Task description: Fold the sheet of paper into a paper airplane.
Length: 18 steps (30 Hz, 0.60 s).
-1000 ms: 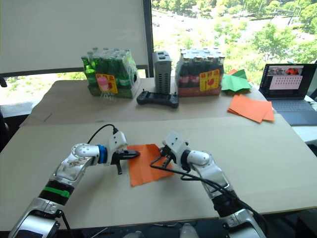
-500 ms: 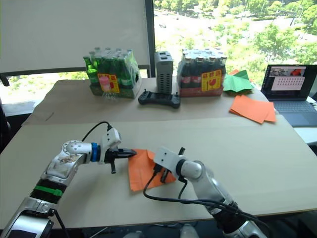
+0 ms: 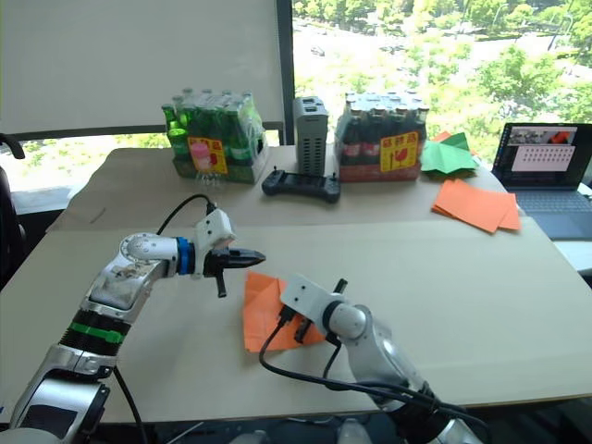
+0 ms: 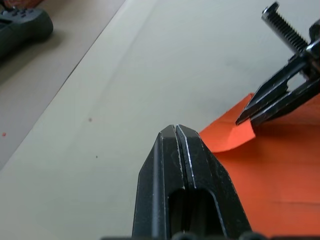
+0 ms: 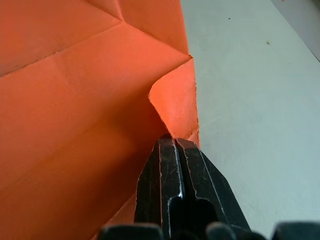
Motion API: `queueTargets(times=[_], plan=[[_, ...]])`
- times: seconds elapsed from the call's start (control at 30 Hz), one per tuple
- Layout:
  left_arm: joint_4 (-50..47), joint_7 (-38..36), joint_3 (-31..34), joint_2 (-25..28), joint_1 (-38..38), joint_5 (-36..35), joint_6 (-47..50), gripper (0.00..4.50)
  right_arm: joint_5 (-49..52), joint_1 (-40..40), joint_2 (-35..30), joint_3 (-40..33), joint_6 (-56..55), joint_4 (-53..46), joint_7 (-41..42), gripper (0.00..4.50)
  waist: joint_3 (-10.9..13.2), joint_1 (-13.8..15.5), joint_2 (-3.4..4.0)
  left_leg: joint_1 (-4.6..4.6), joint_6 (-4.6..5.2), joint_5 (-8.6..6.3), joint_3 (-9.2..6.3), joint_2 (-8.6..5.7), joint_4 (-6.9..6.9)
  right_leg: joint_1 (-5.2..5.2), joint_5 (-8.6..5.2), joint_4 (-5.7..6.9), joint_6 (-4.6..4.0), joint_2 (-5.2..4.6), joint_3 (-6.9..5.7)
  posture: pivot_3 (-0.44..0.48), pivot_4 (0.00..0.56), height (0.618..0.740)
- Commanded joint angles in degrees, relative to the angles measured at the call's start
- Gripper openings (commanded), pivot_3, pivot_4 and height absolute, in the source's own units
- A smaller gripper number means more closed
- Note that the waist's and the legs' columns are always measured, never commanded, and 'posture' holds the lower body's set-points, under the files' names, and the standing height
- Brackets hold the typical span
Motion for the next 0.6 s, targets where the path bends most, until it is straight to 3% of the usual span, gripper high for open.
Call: queueTargets(times=[0.03,0.17,0.33,0.6], plan=[[-0.60,0.55,-2.24,-1.64,-2.58,1.36,-0.91,0.00,0.01,0.10,0.08,1.33,1.32,-0.24,0.52,0.06,0.00,-0.03,0.00,0.01,-0.02,0.01,0.01,0.00,0.00,0.00,0.00,0.00,0.00,0.00,0.00,0.000,0.150,0.699],[3.38,2.60,-4.96,-5.15,-4.32,4.14,-2.43,0.00,0.02,0.03,-0.22,1.33,0.96,0.08,0.65,0.06,0.00,0.02,-0.01,0.01,-0.04,0.02,0.01,0.00,0.00,0.03,0.00,-0.01,0.00,0.02,0.00,0.000,0.150,0.699],[10.36,4.37,-7.46,-5.83,-2.47,8.33,-6.28,0.00,0.15,-0.09,0.14,1.35,1.20,0.04,0.47,0.06,0.00,-0.23,-0.01,0.04,-0.21,0.12,0.05,0.03,-0.03,0.01,0.00,-0.01,0.00,0.03,0.01,0.000,0.150,0.699],[20.03,6.70,-7.71,-8.81,-4.67,11.48,-11.28,0.00,-0.38,-0.30,-0.42,1.82,0.69,-0.14,0.55,0.06,-0.01,0.03,-0.02,0.03,-0.15,0.09,0.04,0.01,0.00,0.03,0.00,-0.02,0.00,0.03,0.01,0.000,0.150,0.699]])
